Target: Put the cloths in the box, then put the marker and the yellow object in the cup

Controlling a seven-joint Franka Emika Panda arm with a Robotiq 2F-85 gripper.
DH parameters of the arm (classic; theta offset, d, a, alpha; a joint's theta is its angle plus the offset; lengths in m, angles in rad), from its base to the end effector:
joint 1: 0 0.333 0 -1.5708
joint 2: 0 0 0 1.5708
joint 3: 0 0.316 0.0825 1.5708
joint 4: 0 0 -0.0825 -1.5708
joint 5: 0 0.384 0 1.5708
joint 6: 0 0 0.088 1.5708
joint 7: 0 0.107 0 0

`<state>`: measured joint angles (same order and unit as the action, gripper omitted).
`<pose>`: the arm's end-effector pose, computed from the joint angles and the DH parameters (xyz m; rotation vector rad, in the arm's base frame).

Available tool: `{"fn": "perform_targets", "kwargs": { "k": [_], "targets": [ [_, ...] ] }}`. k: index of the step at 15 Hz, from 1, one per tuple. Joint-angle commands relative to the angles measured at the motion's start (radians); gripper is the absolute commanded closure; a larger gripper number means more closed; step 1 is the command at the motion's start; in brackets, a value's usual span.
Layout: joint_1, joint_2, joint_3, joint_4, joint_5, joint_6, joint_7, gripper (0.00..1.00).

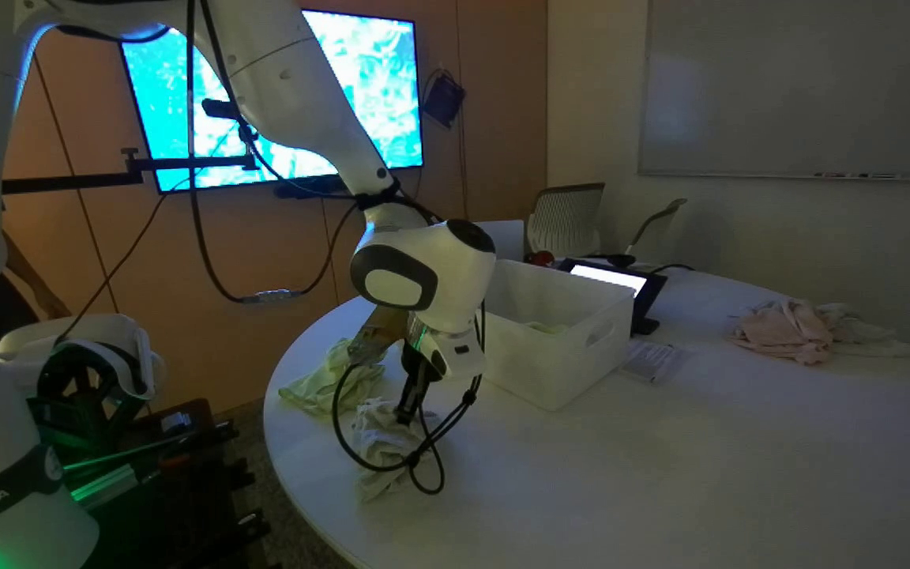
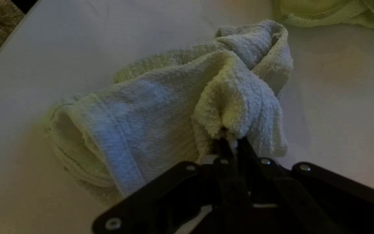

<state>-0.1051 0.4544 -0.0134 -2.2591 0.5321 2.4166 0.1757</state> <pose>0.4975 -0.0571 0.1379 -2.6409 1.0357 0.4230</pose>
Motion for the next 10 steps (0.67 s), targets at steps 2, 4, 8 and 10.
{"fn": "perform_targets", "kwargs": {
  "k": [2, 4, 8, 10],
  "targets": [
    [0.019, -0.079, -0.022, -0.032, -0.046, -0.016, 0.060, 0.88],
    [0.028, -0.130, -0.035, -0.059, -0.067, -0.009, 0.095, 0.87],
    [0.052, -0.259, -0.067, -0.115, -0.139, -0.006, 0.209, 0.89],
    [0.058, -0.333, -0.083, -0.140, -0.198, -0.019, 0.277, 0.89]
  ]
}}
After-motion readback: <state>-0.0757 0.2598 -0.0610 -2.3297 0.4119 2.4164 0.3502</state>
